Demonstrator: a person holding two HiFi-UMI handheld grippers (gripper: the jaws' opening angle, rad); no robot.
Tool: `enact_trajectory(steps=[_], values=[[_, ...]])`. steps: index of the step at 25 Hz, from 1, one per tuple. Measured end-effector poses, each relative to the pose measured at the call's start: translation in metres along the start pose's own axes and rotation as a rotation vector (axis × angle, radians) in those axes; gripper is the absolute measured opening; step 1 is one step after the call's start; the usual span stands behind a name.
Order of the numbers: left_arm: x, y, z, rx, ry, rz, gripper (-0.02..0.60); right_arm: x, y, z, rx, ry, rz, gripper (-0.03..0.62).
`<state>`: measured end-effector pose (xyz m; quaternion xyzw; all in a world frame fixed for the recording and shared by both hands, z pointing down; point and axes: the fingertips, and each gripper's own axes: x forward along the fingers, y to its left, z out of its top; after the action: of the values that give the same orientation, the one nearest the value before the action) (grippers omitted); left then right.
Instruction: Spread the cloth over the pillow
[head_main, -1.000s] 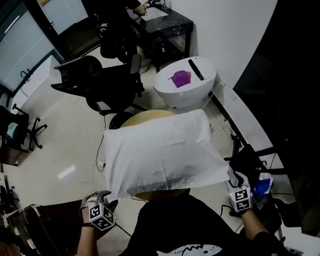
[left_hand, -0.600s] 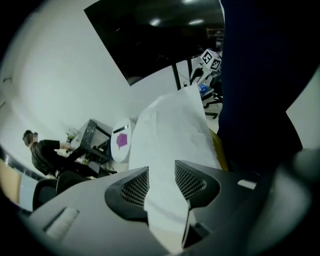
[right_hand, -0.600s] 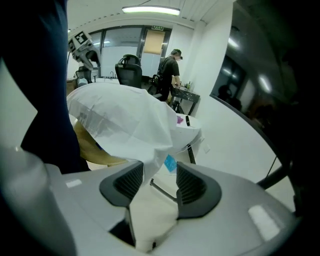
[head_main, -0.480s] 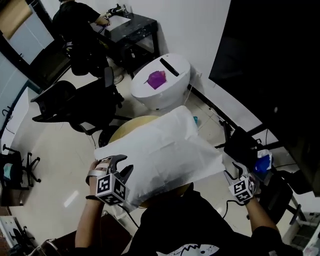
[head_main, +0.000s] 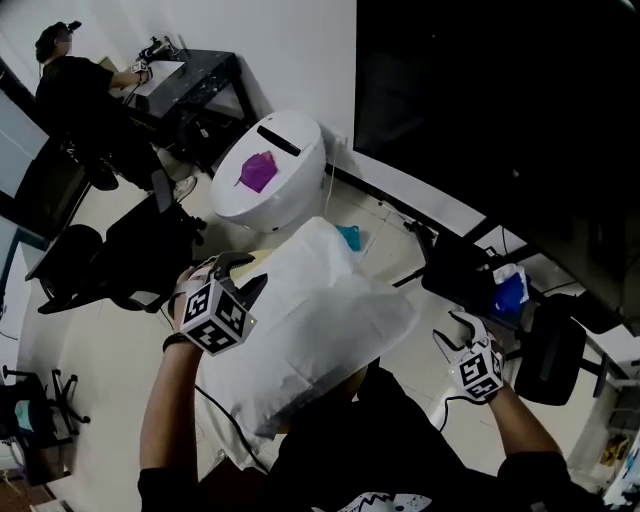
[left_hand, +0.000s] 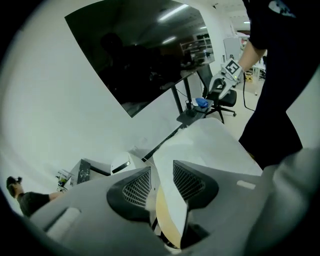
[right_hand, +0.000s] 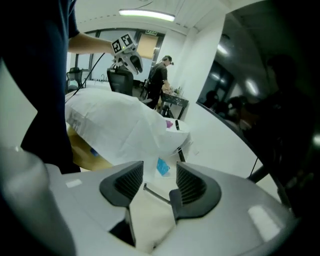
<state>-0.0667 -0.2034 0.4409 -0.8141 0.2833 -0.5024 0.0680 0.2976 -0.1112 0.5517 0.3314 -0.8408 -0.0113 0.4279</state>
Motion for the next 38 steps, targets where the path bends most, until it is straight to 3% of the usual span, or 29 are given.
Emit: enact_trajectory(steps=[8,13,24,30,35,37,38], values=[[0.101,0.049,0.056,-0.141,-0.004,-0.127,0.129,0.032,-0.030,0.029,0.039,-0.107,0.050,0.217],[0.174,0.059,0.072,-0.175,0.039,-0.211,0.129,0.061,-0.047,0.032,0.119,-0.140,0.092,0.210],[0.305,0.022,0.033,-0.285,0.376,-0.422,0.130,0.104,-0.058,0.014,0.242,-0.150,0.184,0.209],[0.350,0.011,0.012,-0.335,0.445,-0.486,0.156,0.116,-0.030,-0.009,0.321,-0.105,0.333,0.209],[0.364,-0.012,-0.005,-0.324,0.535,-0.542,0.153,0.123,-0.016,-0.026,0.340,-0.073,0.371,0.207],[0.364,-0.017,-0.010,-0.314,0.569,-0.558,0.112,0.124,-0.015,-0.024,0.348,-0.067,0.376,0.208],[0.363,-0.018,-0.011,-0.307,0.581,-0.566,0.063,0.125,-0.014,-0.022,0.350,-0.068,0.378,0.207]])
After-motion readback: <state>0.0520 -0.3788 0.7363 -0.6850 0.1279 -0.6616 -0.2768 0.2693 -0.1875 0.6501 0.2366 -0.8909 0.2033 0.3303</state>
